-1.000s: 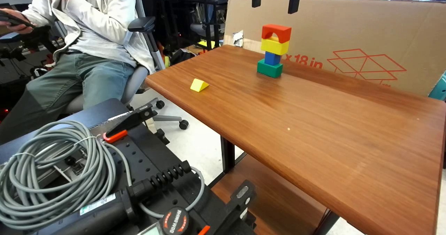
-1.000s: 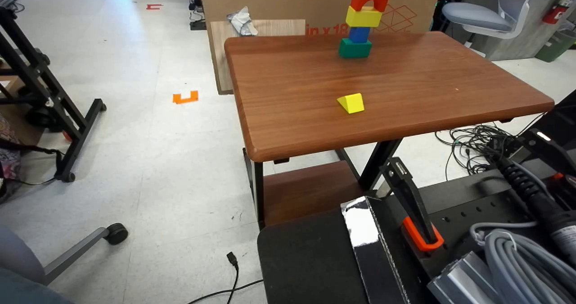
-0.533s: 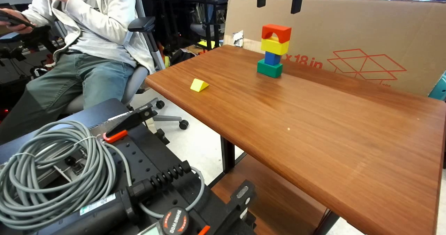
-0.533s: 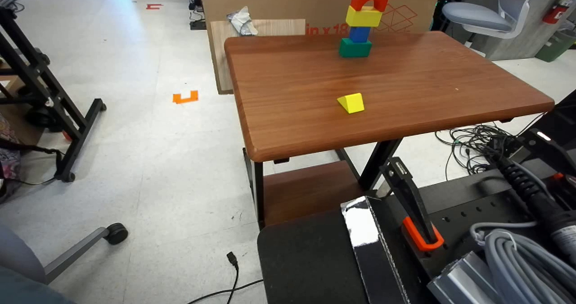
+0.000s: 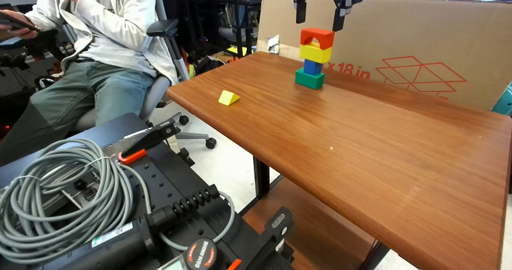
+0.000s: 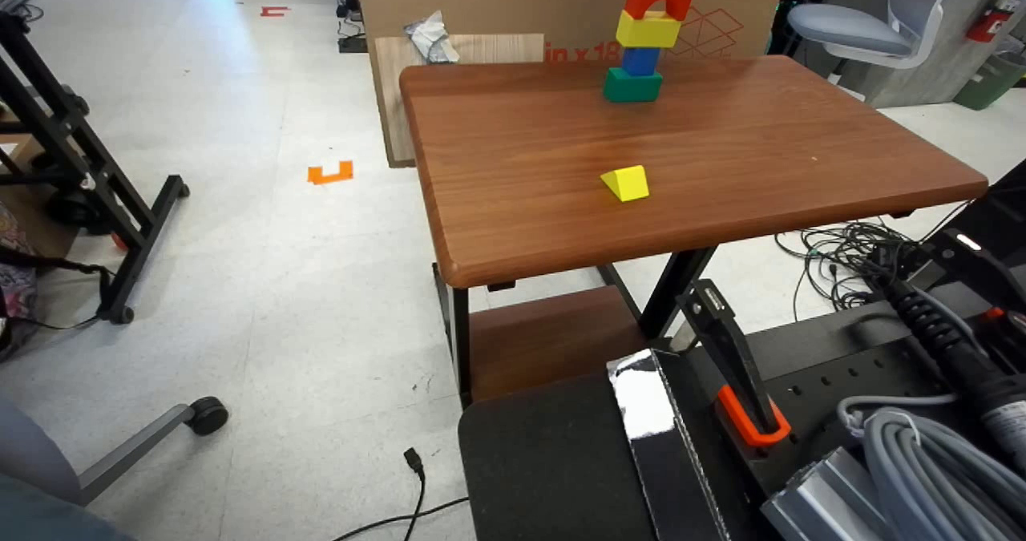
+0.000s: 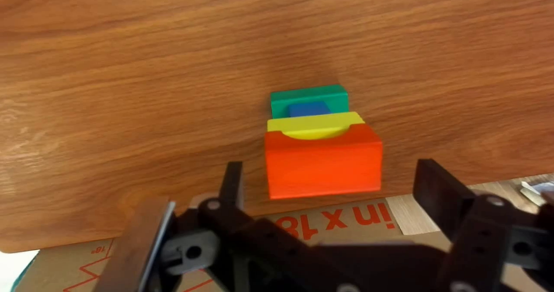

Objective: Stack up the blocks in opposite order

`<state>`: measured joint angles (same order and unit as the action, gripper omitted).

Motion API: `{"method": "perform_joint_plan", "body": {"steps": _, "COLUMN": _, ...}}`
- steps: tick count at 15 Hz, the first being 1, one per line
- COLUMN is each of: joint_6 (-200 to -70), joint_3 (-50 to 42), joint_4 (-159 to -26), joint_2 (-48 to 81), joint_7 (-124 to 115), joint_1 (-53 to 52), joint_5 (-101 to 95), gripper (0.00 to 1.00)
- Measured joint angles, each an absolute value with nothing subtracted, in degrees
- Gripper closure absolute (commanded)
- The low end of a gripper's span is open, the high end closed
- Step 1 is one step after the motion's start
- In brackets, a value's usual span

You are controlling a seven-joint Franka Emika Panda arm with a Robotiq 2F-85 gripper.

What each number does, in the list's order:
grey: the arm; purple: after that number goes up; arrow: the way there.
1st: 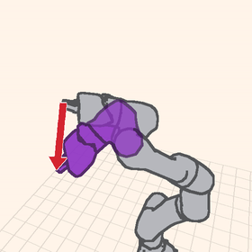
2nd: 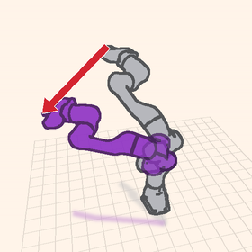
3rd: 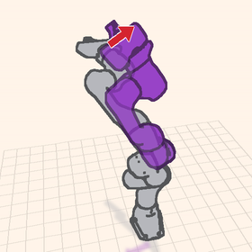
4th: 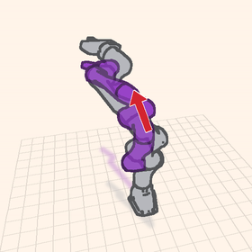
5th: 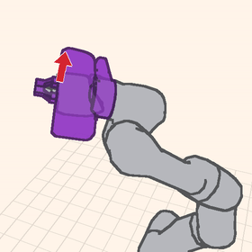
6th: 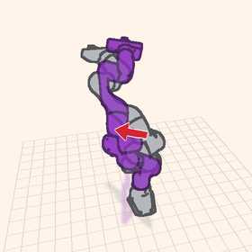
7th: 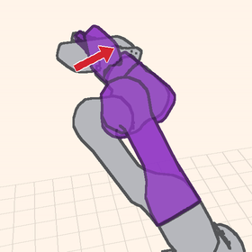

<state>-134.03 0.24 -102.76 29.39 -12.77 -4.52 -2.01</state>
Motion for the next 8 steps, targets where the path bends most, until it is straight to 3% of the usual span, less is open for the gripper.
{"method": "perform_joint_plan", "body": {"steps": 4, "joint_6": -134.0, "joint_3": -0.4, "joint_4": -101.6, "joint_2": 31.0, "joint_7": -13.4, "joint_1": -5.8, "joint_5": -5.0, "gripper": 0.00}}
{"method": "perform_joint_plan", "body": {"steps": 5, "joint_6": -134.0, "joint_3": -0.6, "joint_4": -101.4, "joint_2": 31.2, "joint_7": -13.5, "joint_1": -6.1, "joint_5": -5.6, "gripper": 0.25}}
{"method": "perform_joint_plan", "body": {"steps": 6, "joint_6": -133.9, "joint_3": -0.8, "joint_4": -101.2, "joint_2": 31.5, "joint_7": -13.5, "joint_1": -6.3, "joint_5": -6.1, "gripper": 0.26}}
{"method": "perform_joint_plan", "body": {"steps": 8, "joint_6": -133.8, "joint_3": -0.9, "joint_4": -100.7, "joint_2": 32.0, "joint_7": -13.5, "joint_1": -6.5, "joint_5": -6.6, "gripper": 0.42}}
